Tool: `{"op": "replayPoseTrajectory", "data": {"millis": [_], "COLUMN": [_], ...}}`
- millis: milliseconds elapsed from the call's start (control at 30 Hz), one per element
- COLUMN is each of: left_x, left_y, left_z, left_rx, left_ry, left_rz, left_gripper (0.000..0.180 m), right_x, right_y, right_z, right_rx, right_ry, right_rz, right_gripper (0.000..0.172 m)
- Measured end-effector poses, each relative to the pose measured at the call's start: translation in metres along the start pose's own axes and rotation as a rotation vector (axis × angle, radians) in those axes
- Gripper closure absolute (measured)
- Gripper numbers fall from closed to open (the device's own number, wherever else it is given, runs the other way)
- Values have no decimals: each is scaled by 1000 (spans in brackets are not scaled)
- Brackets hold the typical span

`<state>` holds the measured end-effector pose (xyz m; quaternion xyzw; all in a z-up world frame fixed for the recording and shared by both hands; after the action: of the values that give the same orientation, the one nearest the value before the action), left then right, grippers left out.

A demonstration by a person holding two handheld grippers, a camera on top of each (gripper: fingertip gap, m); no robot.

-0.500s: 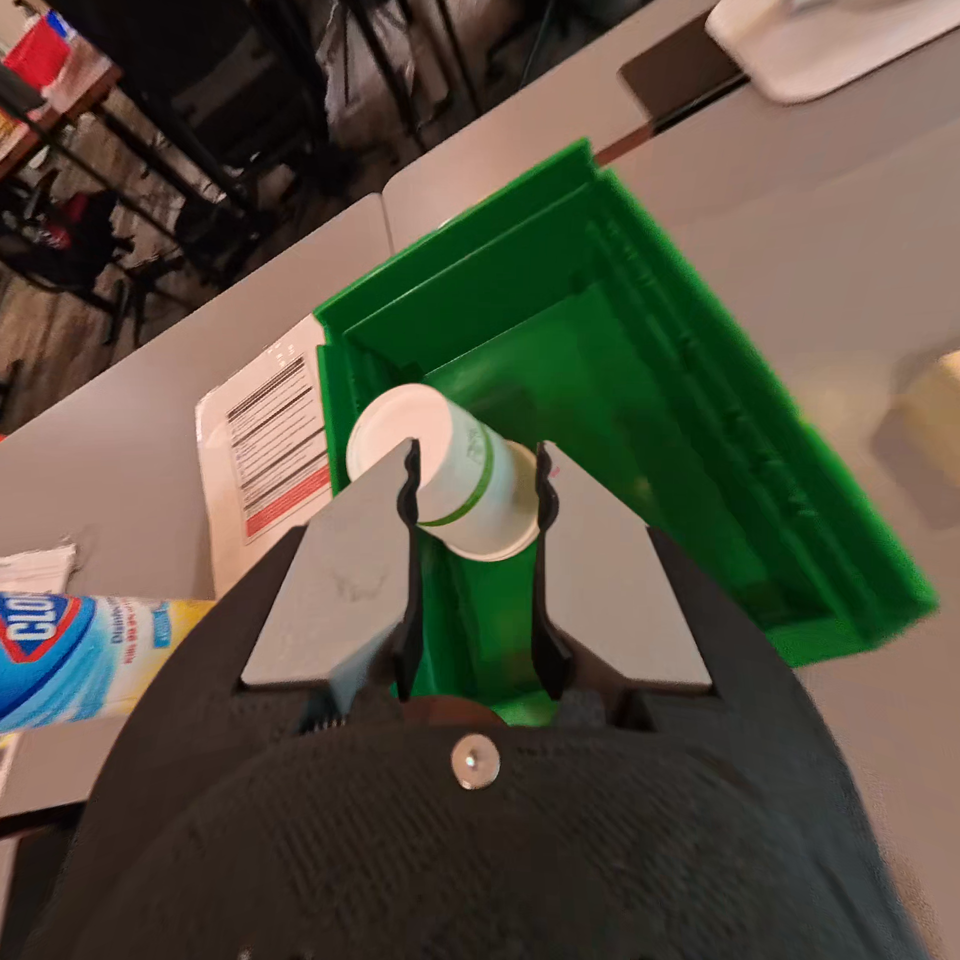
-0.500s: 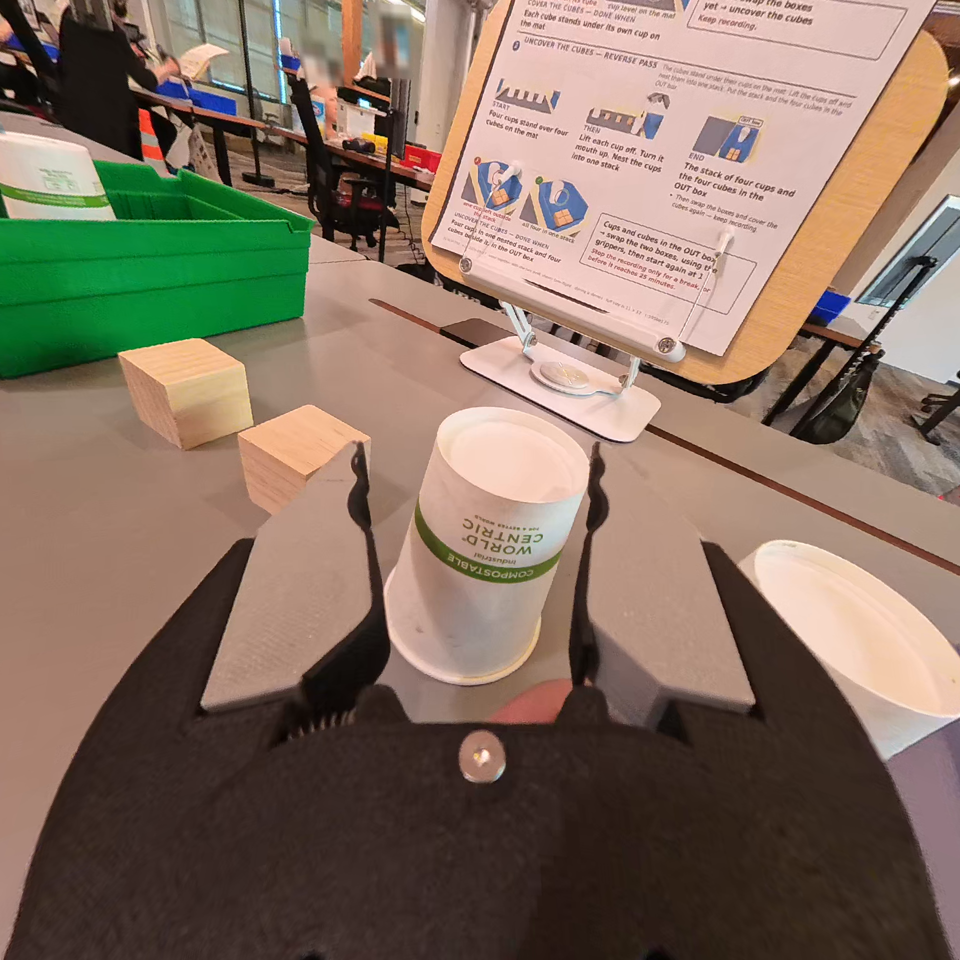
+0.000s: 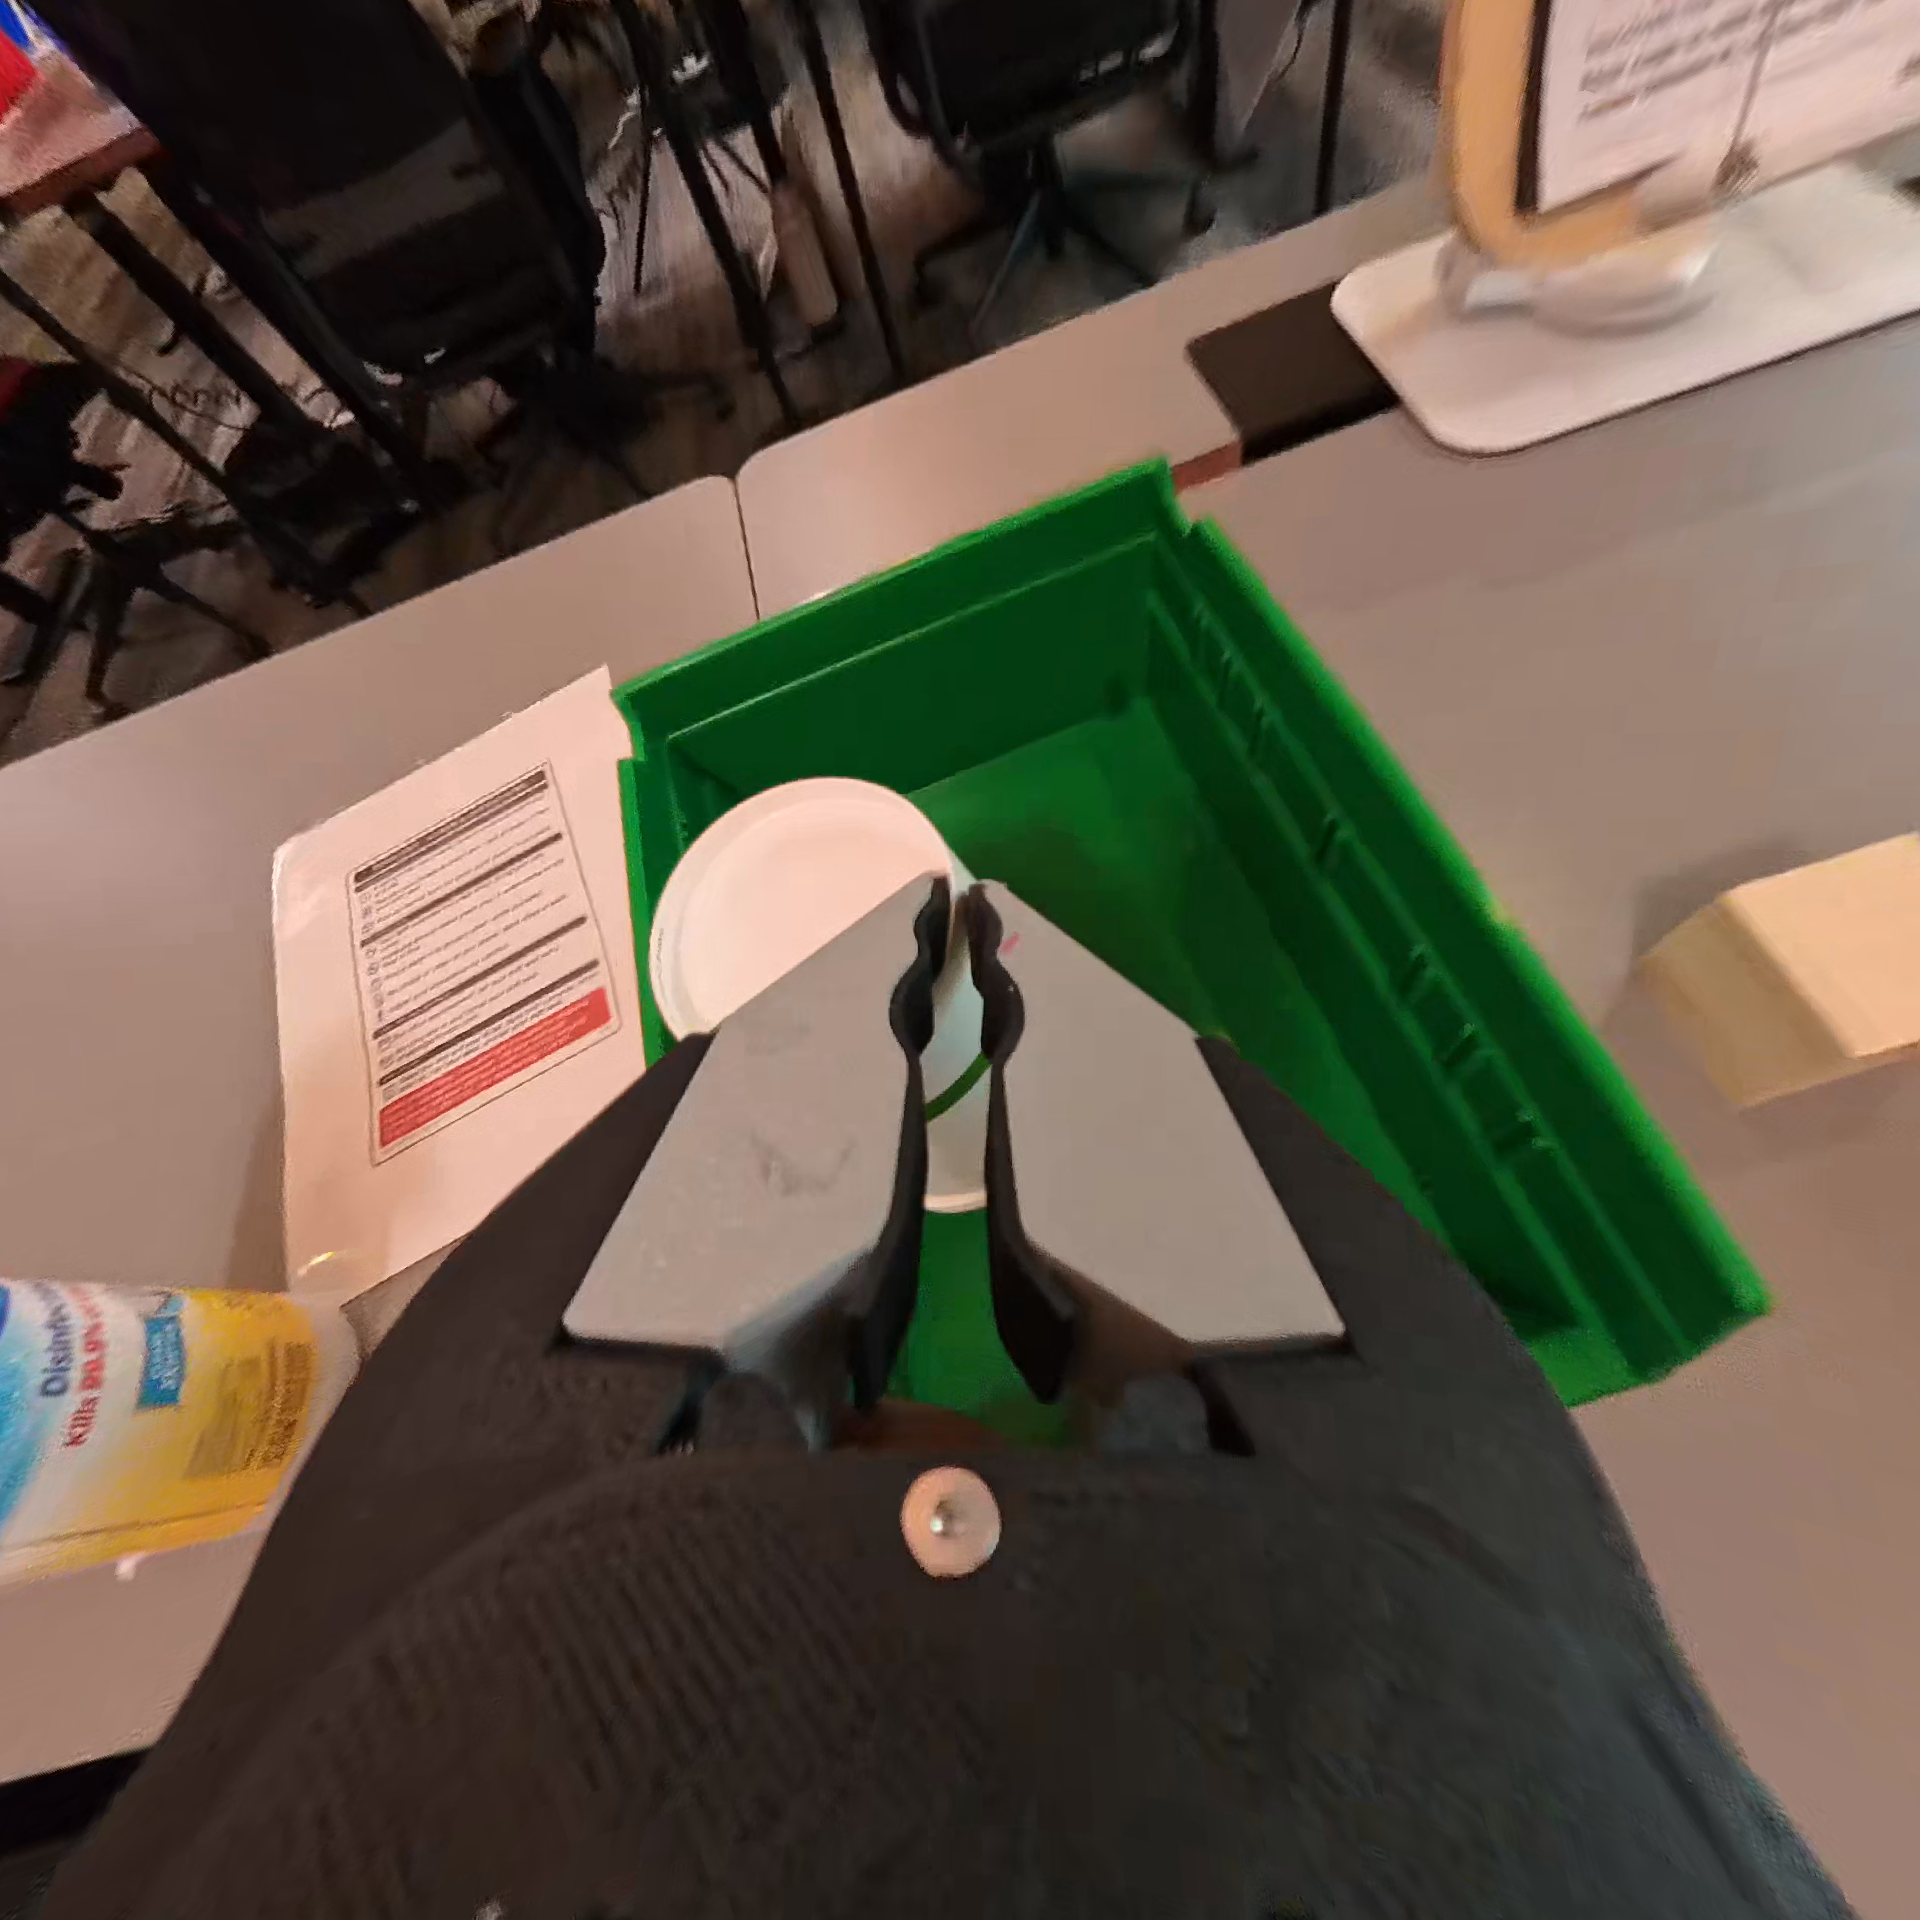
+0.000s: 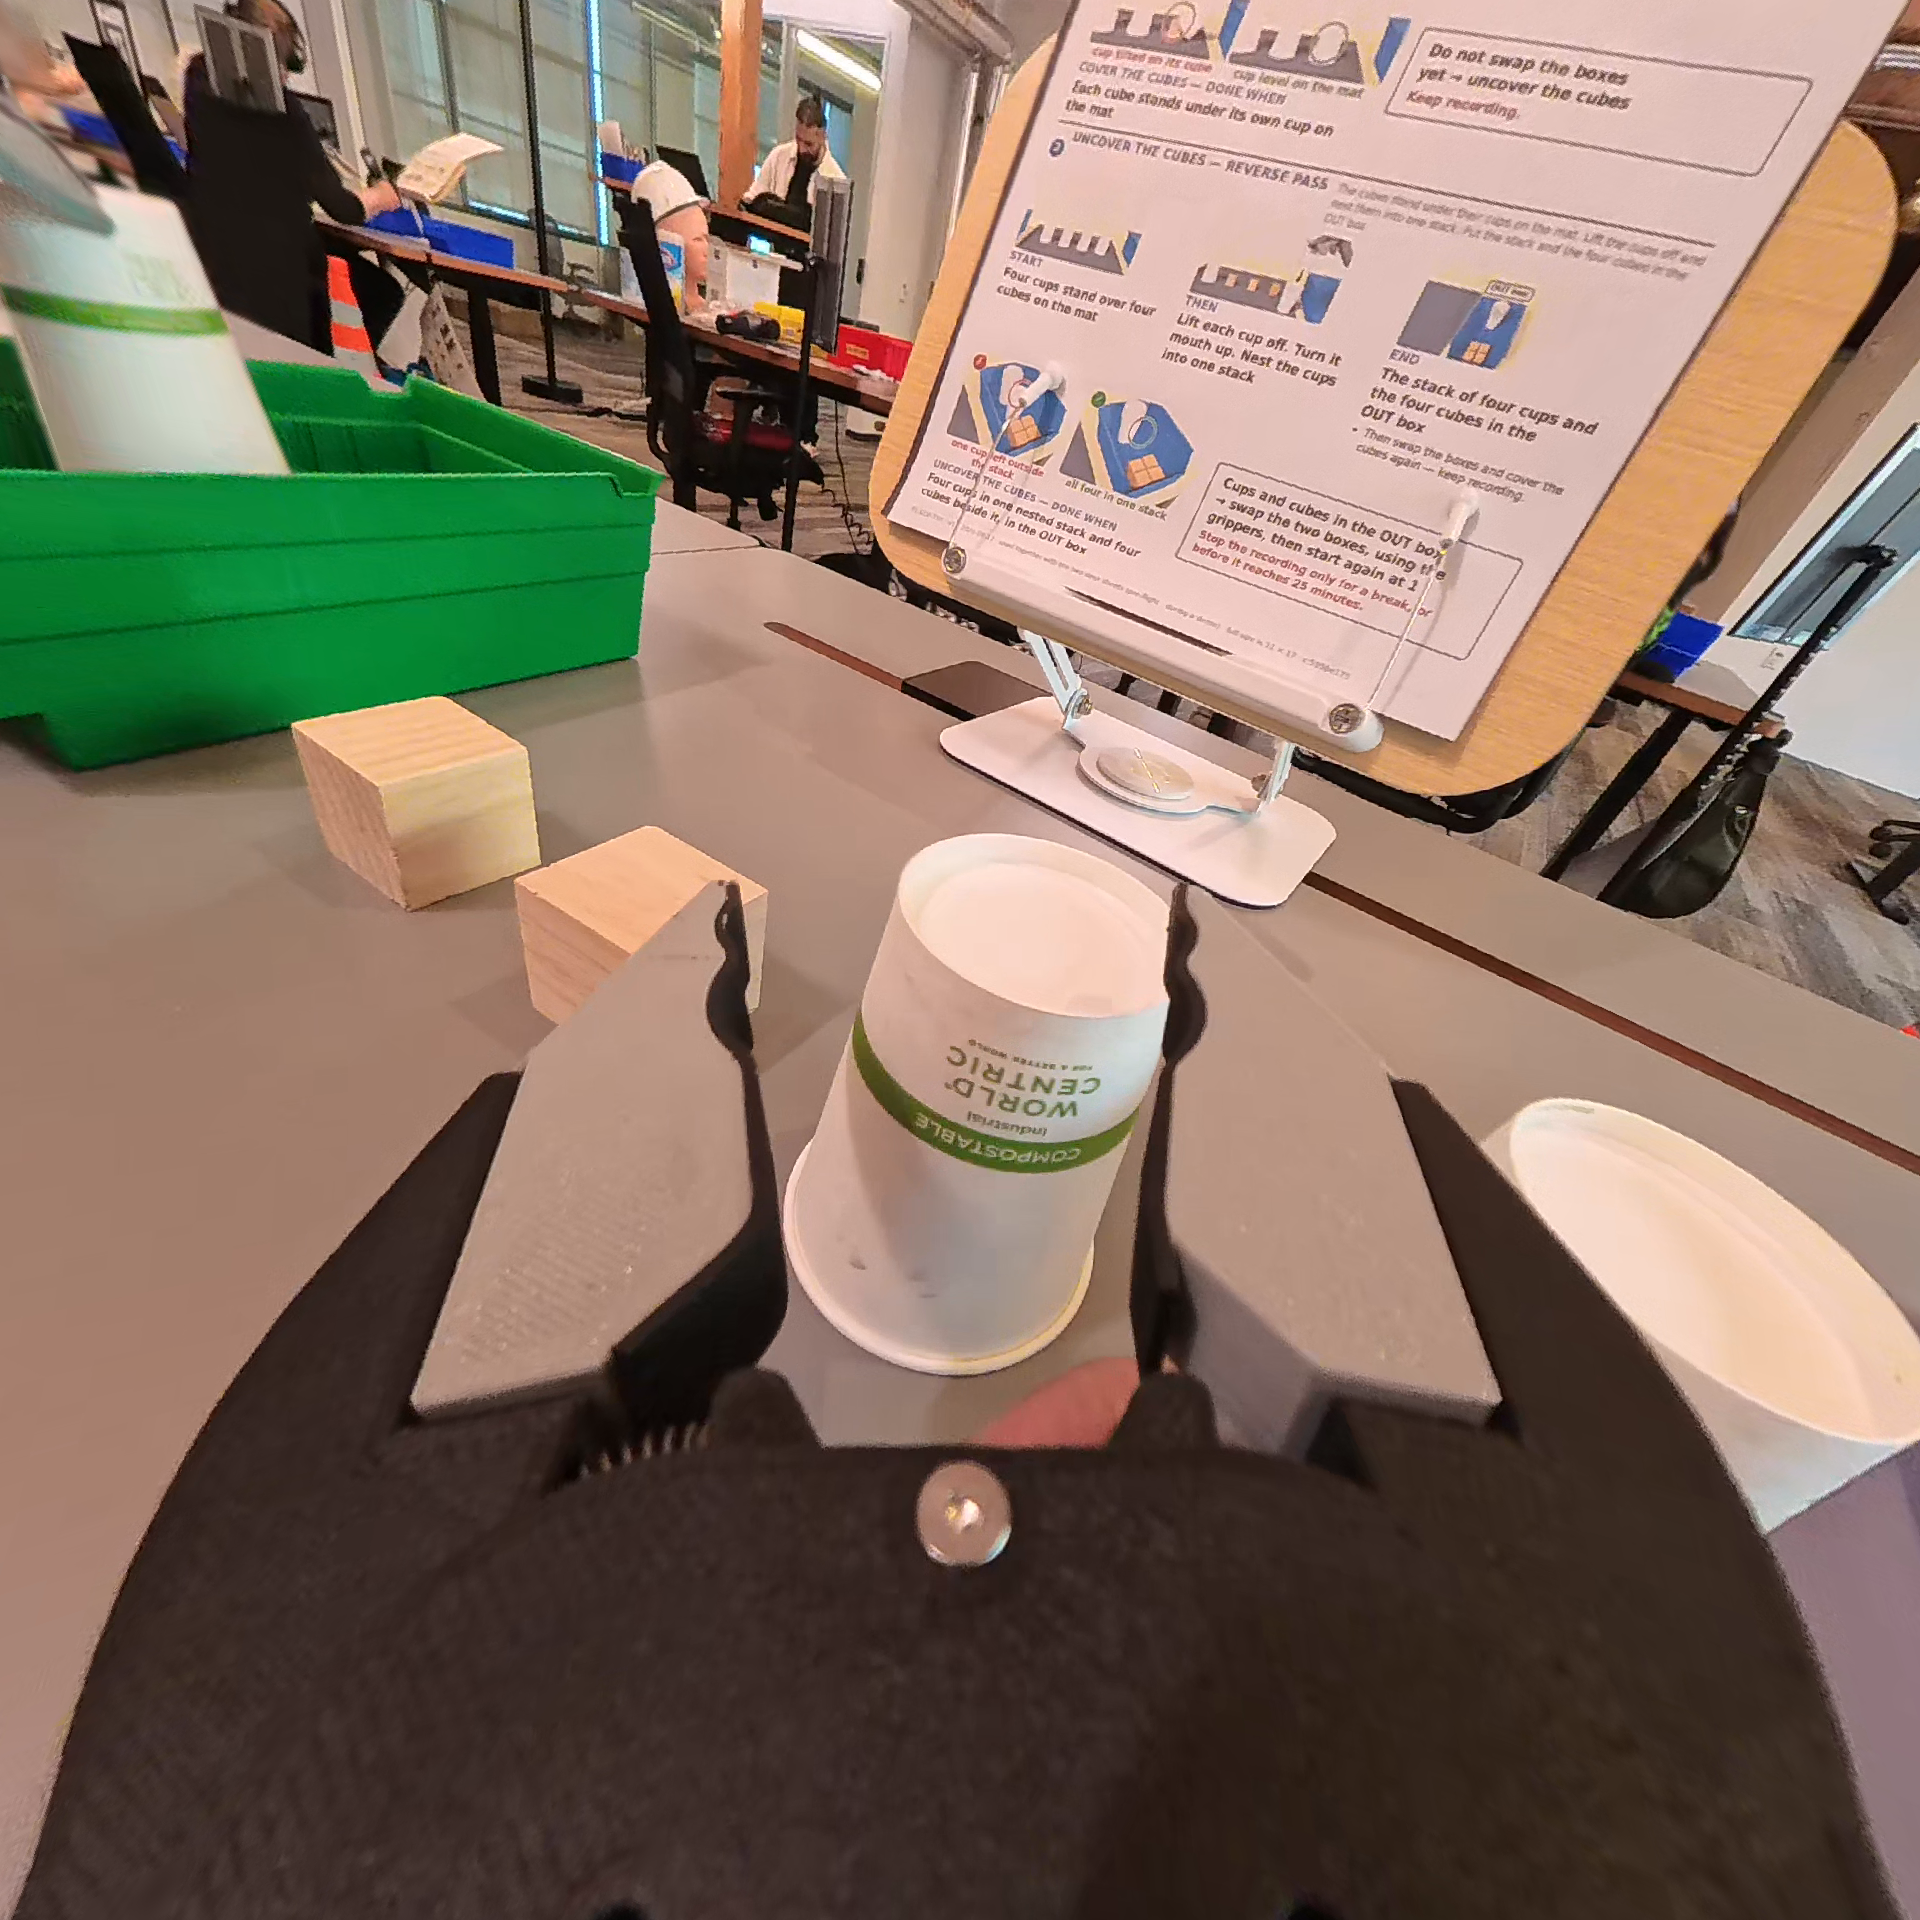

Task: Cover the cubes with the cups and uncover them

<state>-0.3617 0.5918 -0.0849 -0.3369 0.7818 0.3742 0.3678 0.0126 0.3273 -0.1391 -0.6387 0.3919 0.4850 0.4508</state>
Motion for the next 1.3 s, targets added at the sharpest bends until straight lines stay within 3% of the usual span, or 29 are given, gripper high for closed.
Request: {"op": "replayPoseTrajectory", "data": {"millis": [100,233,433,500,667,867,1000,1100,1300], "left_x": [-5,-38,-76,-77,-47,-61,-88,-99,-107], "left_y": [4,0,-34,-31,-17,-11,-48,-102,-223], "left_z": [-5,-35,-75,-69,-29,-43,-81,-112,-175], "left_rx": [-20,-26,-4,-46,-61,-64,116,289,682], "left_ry": [6,-144,-285,-276,-158,-227,-315,-353,-400], "left_rz": [14,-19,97,141,92,55,40,118,303], "left_gripper": [179,180,180,180,180,180,180,180,180], "right_x": [1,-3,-14,-16,-13,-18,-29,-45,-95], "right_y": [2,-1,-7,-7,-3,-1,9,34,84], "right_z": [1,-3,-15,-16,-16,-17,-20,-18,1], "right_rx": [-4,10,26,27,16,7,-37,-142,-294], "right_ry": [7,-13,-61,-72,-53,-76,-114,-123,-161], "right_rz": [-6,-3,63,58,44,41,27,5,-109], "right_gripper": [93,94,85,85,84,82,78,67,61]}}
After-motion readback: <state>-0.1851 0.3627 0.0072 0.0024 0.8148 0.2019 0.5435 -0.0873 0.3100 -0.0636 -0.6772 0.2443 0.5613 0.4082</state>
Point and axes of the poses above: each gripper's, where its closed fingertips meet, z out along the fingers, x out of its underside, y = z × x across the jaws, the point moved 3 cm from there along -z, back along the fingers, and after that the axes turned 12 degrees about -x, right-handed, at the moved point
